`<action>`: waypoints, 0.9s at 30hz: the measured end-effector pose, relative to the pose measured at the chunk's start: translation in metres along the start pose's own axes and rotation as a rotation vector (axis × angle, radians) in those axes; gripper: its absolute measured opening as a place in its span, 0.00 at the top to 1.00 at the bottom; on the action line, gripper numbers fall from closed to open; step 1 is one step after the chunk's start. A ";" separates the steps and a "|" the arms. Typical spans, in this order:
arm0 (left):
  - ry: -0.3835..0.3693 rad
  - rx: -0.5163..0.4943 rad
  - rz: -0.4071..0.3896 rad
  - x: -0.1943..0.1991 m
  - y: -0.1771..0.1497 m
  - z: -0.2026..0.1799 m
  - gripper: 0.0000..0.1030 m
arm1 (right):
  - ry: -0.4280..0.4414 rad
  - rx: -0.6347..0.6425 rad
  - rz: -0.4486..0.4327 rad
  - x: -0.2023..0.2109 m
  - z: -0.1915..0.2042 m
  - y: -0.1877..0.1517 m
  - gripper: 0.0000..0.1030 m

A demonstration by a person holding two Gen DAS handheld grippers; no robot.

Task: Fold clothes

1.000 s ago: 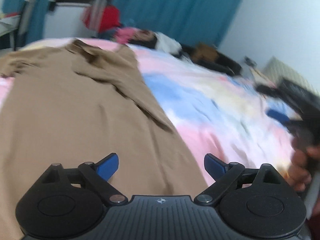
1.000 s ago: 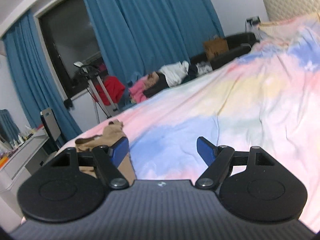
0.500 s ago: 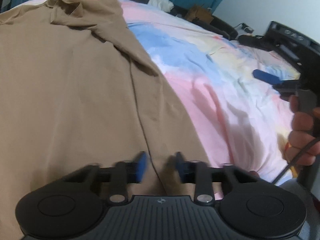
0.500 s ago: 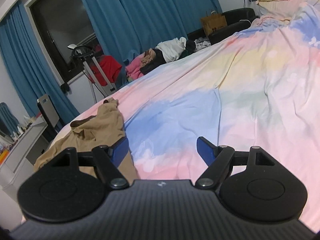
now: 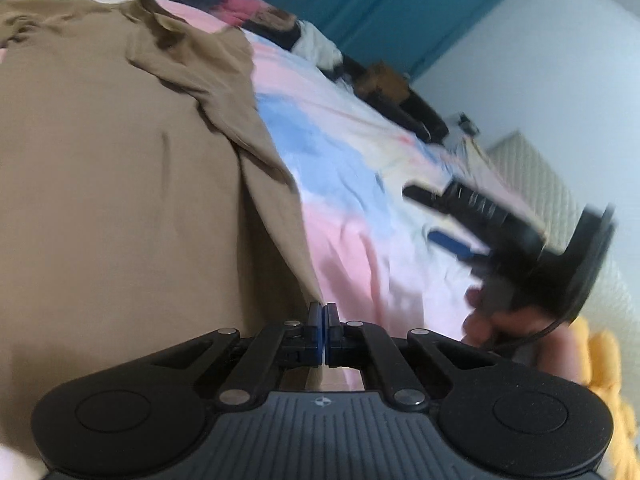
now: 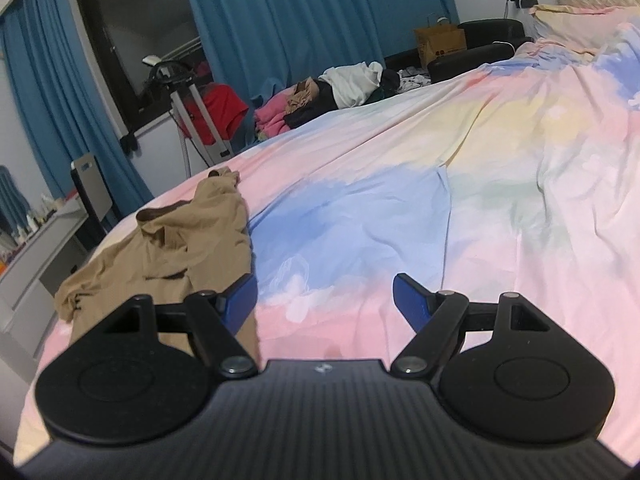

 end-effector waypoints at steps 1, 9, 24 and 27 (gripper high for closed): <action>0.003 0.021 -0.005 0.007 0.002 0.004 1.00 | -0.001 0.006 0.004 -0.001 0.001 -0.001 0.26; 0.302 -0.003 0.115 -0.011 -0.014 0.048 0.99 | 0.015 0.065 0.046 -0.006 0.019 -0.012 0.26; 0.215 0.125 0.063 -0.018 0.079 0.050 0.33 | 0.076 0.081 0.108 -0.022 0.039 -0.025 0.26; 0.235 0.137 -0.003 -0.048 0.132 0.061 0.29 | 0.083 0.082 0.124 -0.035 0.044 -0.028 0.26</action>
Point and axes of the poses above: each gripper's, at about its wrist camera, not at the fingertips, and x roughly against the way its jaws point, z to its left, y to its top, the point moved 5 cm from there along -x, roughly the way its jaws point, and after that the axes turned 1 degree about y, right-handed, at the moved point
